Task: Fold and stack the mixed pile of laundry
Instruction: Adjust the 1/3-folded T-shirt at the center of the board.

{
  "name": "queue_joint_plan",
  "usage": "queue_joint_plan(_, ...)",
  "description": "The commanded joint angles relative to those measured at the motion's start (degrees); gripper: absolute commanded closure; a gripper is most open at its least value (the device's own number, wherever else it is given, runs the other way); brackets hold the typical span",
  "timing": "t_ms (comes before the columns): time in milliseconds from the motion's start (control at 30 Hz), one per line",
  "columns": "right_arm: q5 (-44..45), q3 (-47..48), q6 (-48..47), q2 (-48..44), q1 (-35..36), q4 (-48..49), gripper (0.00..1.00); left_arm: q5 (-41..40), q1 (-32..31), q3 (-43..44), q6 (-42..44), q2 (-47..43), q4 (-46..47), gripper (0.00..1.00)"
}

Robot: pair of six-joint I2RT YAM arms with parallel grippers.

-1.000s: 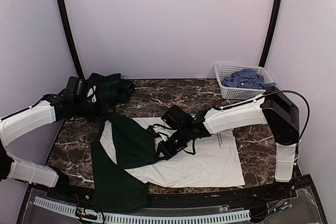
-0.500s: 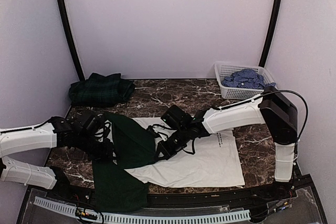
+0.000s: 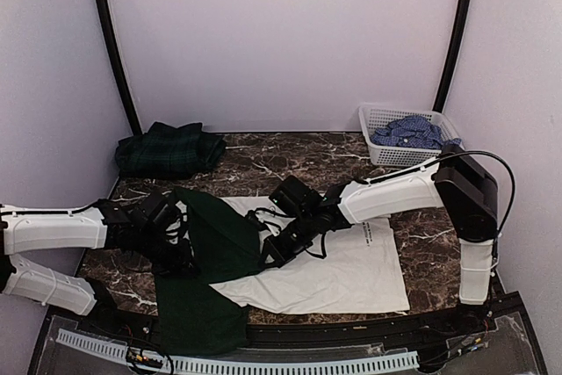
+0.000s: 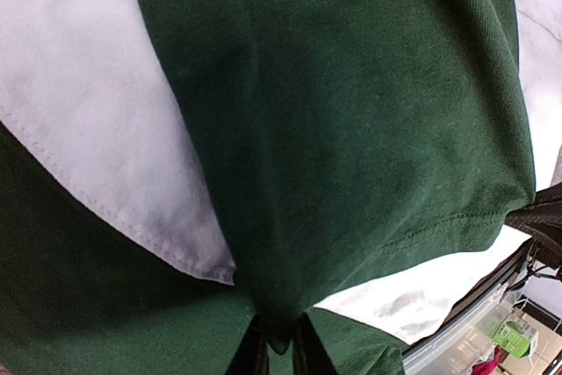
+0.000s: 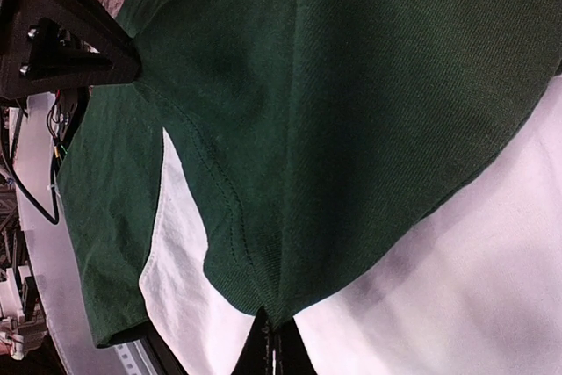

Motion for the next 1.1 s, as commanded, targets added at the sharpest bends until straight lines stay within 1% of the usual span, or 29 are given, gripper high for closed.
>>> queue_joint_plan(0, -0.64, 1.51, -0.89, 1.21, -0.27, 0.54, 1.00, -0.07, -0.35, -0.92, 0.33, -0.57, 0.93, 0.98)
queue_joint_plan(67, -0.49, 1.64, -1.00, 1.20, -0.29, 0.33, 1.00, -0.11, -0.43, -0.79, 0.22, -2.47, -0.32, 1.00)
queue_joint_plan(333, 0.35, 2.43, -1.72, 0.60, -0.58, -1.35, 1.00, 3.32, -0.61, 1.28, 0.19, -10.12, -7.12, 1.00)
queue_joint_plan(433, 0.62, 2.37, -2.18, 0.78, -0.66, -1.83, 1.00, 4.46, -0.70, 1.60, 0.29, -11.50, -10.08, 1.00)
queue_joint_plan(567, 0.68, 1.72, -2.49, 1.34, -0.69, -2.01, 1.00, 8.19, -0.91, 0.62, -1.42, -12.29, -10.66, 1.00)
queue_joint_plan(667, 0.56, 1.43, -2.57, 1.57, -0.68, -2.12, 1.00, 7.54, -1.05, -0.38, -3.90, -12.40, -12.85, 1.00)
queue_joint_plan(767, 2.01, 1.51, -2.88, 1.95, -0.73, -3.09, 0.91, 5.75, -1.06, -2.74, -7.12, -12.49, -12.56, 1.00)
queue_joint_plan(833, 3.01, 1.62, -3.24, 2.19, -0.74, -3.95, 0.82, 5.44, -1.06, -4.68, -9.17, -11.91, -10.77, 1.00)
queue_joint_plan(933, 4.49, 1.77, -3.53, 2.46, -0.75, -5.26, 0.76, 6.51, -1.01, -7.32, -11.07, -9.84, -5.58, 1.00)
queue_joint_plan(1033, 5.25, 1.11, -3.55, 1.17, -0.76, -5.67, 0.61, 6.63, -1.05, -8.25, -10.87, -7.19, -3.25, 1.00)
queue_joint_plan(1067, 5.51, 0.70, -3.40, 0.35, -0.73, -5.58, 0.51, 6.25, -1.05, -8.30, -10.61, -6.02, -2.55, 1.00)
